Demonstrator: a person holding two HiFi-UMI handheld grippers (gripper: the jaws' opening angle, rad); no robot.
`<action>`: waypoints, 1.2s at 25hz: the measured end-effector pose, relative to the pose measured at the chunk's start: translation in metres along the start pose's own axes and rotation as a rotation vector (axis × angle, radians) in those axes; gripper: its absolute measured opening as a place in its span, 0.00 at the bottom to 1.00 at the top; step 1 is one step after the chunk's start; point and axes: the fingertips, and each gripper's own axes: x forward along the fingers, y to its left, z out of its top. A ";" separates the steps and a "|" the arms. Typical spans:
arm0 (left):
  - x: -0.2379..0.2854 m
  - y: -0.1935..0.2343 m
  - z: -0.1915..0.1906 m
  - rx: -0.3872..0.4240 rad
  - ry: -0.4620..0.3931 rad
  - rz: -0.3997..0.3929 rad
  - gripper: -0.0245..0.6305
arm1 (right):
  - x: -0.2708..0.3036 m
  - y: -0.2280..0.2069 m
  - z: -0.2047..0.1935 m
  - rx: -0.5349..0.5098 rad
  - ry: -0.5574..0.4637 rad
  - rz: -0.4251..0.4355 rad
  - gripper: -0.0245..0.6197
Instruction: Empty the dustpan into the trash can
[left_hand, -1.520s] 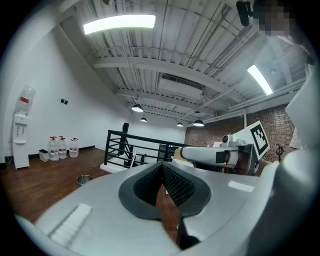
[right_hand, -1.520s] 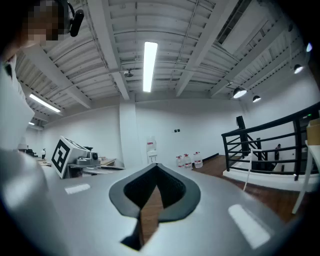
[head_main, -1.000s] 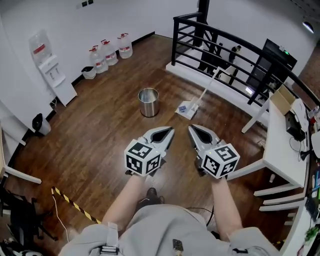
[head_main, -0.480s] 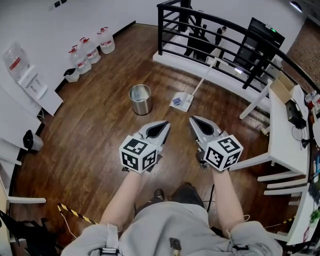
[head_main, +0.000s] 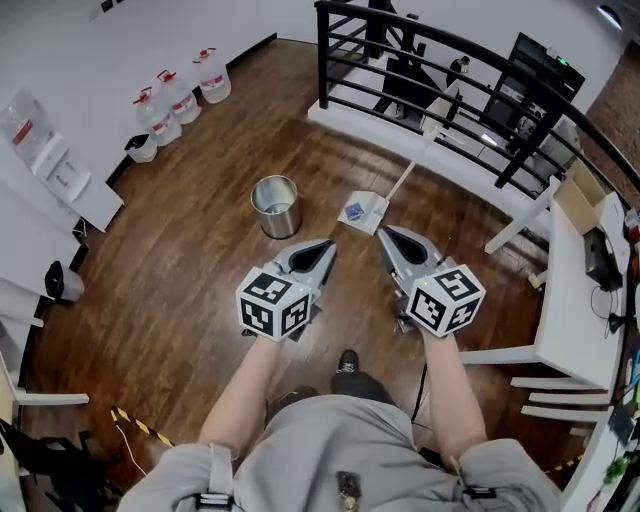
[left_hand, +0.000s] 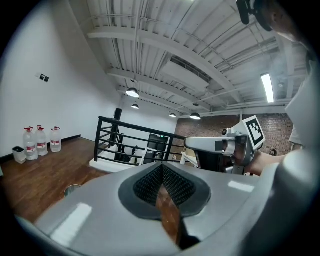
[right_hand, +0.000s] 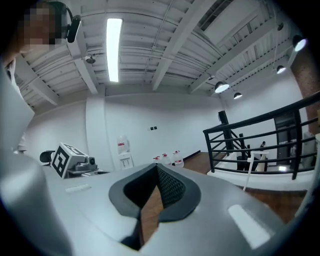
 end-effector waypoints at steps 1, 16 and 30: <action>0.010 0.003 0.004 0.003 0.000 0.004 0.04 | 0.005 -0.009 0.003 -0.005 0.003 0.007 0.04; 0.152 0.100 0.046 -0.006 0.013 -0.026 0.04 | 0.105 -0.144 0.030 0.011 0.016 -0.059 0.04; 0.279 0.180 0.054 0.046 0.054 -0.254 0.04 | 0.170 -0.270 0.023 0.018 -0.024 -0.334 0.04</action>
